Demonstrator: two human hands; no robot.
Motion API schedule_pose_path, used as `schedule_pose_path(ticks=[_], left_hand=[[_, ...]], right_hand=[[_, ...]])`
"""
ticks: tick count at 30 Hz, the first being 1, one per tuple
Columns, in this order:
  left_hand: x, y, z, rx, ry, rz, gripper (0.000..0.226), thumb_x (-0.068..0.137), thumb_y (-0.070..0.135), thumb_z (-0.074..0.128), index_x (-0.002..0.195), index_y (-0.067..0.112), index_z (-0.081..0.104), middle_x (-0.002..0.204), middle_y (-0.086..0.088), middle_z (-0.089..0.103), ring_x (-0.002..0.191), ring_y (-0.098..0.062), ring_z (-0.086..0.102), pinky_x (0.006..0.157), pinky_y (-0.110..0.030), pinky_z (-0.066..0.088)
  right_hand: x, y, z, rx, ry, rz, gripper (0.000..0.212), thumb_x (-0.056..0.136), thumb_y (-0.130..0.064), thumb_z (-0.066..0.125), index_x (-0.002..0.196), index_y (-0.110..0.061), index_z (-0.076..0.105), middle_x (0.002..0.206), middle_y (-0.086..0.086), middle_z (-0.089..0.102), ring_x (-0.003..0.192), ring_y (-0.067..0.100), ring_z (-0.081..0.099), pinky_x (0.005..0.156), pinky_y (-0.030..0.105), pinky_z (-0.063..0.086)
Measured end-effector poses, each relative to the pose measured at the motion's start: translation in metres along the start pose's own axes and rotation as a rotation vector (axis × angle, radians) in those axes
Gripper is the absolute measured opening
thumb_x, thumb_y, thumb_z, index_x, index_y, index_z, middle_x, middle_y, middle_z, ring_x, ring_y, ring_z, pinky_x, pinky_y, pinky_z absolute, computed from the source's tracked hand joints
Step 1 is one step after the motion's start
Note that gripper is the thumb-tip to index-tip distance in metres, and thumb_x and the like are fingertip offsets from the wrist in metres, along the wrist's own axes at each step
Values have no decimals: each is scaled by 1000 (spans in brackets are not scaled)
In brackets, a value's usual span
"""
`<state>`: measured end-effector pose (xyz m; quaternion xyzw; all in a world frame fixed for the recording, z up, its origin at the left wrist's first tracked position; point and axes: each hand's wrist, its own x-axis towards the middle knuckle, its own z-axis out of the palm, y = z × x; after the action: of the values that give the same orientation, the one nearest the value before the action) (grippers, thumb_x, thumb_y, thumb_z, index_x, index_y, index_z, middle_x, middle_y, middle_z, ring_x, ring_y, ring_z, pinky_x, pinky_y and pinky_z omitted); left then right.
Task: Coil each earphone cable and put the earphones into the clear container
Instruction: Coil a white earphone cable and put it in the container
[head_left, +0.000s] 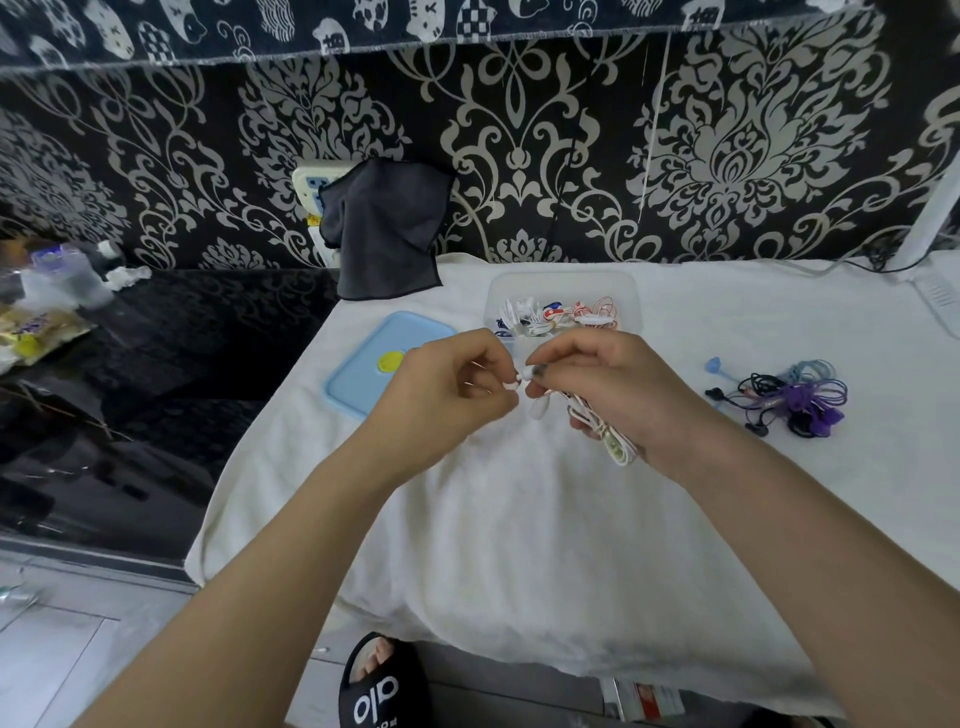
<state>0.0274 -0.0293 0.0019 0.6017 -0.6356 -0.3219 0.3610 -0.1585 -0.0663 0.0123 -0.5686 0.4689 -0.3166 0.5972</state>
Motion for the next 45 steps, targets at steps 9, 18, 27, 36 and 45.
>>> schedule_pose_path(ticks=[9,18,27,36,45], left_hand=[[-2,4,-1,-77,-2,-22,11,85,10,74,83,17,66,83,-15,75,87,-42,70,81,-57,56],[-2,6,-2,-101,36,-58,17,83,6,77,85,19,65,81,-6,76,84,-28,74,89,-55,57],[-3,7,-3,-137,16,-39,15,84,5,77,88,14,65,86,-8,78,88,-30,76,91,-56,57],[-3,6,-5,-108,-3,53,17,85,-3,72,92,12,67,85,-1,76,81,-21,74,81,-31,58],[-6,14,-10,-65,-2,170,16,87,-1,74,98,10,72,91,8,72,82,-11,70,83,-19,54]], right_hand=[[0,1,-1,-21,13,-42,9,91,-5,65,97,-9,71,85,6,79,54,-5,61,48,8,40],[-1,-1,-1,-24,14,-81,9,91,-6,65,95,-10,71,81,5,78,62,1,64,52,14,46],[-5,-2,1,-118,-14,-160,6,90,-11,68,92,-15,71,83,2,77,93,28,70,73,31,53],[-3,-1,1,-97,5,-164,7,91,-12,68,93,-16,72,82,2,78,91,26,71,77,37,58],[-2,-7,-5,144,-73,9,5,91,-7,66,94,-10,67,76,8,71,47,15,45,43,22,34]])
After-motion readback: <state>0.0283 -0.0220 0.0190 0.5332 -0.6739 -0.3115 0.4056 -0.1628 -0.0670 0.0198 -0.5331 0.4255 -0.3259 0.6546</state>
